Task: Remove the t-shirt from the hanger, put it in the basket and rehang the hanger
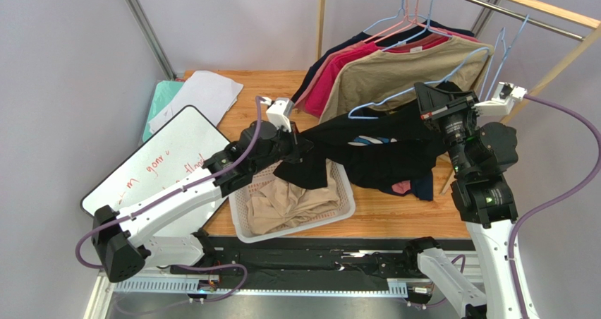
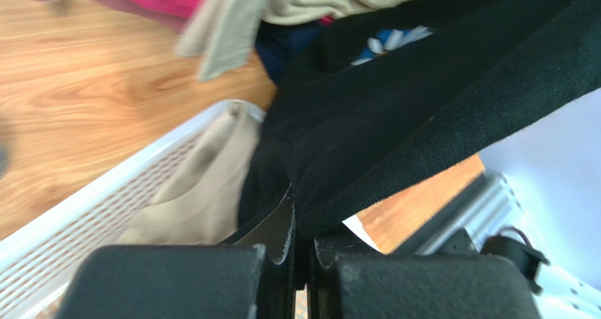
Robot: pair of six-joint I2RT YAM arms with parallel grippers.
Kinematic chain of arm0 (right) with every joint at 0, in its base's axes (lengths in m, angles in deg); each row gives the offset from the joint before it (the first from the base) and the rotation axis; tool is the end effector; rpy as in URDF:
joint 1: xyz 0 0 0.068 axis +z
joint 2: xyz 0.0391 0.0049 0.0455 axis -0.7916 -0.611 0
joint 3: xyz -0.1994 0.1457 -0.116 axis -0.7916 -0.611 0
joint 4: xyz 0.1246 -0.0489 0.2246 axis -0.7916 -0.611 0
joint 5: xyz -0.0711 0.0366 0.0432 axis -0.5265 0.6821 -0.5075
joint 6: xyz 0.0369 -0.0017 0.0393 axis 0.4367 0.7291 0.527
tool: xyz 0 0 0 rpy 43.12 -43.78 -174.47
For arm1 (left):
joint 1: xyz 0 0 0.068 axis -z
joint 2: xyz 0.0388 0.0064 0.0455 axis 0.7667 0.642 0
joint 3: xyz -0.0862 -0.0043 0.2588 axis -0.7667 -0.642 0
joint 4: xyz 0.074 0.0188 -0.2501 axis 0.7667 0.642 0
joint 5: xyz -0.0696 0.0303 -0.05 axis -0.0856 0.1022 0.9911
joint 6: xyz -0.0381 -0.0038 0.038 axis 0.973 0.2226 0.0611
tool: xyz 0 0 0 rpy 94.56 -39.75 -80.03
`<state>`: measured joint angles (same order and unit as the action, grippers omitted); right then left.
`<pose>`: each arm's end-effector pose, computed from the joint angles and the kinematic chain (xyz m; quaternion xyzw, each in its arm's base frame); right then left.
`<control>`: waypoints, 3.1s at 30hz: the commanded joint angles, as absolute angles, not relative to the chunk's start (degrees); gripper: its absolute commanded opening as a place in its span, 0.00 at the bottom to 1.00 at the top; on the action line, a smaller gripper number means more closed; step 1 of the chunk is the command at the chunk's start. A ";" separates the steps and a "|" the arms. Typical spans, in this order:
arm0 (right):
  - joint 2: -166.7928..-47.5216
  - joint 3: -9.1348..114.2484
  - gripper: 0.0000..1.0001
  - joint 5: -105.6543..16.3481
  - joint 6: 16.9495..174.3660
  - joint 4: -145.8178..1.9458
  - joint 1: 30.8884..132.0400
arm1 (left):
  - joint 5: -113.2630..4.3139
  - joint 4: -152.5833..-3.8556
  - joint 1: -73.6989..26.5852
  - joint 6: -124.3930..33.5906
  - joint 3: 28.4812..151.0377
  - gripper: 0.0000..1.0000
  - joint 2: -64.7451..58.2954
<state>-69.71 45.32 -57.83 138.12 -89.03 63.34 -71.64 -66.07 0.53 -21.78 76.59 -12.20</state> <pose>0.1331 0.0224 0.4663 0.2510 0.6129 0.3482 0.6634 0.1751 -0.2046 0.3504 0.0622 0.8028 -0.3555 0.4746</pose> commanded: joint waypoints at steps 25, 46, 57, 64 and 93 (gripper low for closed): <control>-63.78 60.86 0.00 -32.34 148.26 -82.94 62.80 | -53.86 -69.35 -0.22 -22.61 105.30 0.00 13.04; -63.96 53.03 0.00 -36.12 137.81 -85.57 62.88 | -67.56 -43.70 -2.94 -46.42 148.93 0.00 5.03; -63.17 51.72 0.00 -37.62 134.81 -87.69 62.88 | -75.56 -51.85 -3.91 -56.45 157.17 0.00 -0.49; -62.73 49.17 0.00 -36.47 136.22 -85.41 62.88 | -78.91 -51.16 -3.91 -57.86 144.53 0.00 -4.45; -64.66 47.06 0.00 -35.07 135.95 -84.35 62.88 | -65.65 -48.16 -5.23 -46.00 149.96 0.00 -4.44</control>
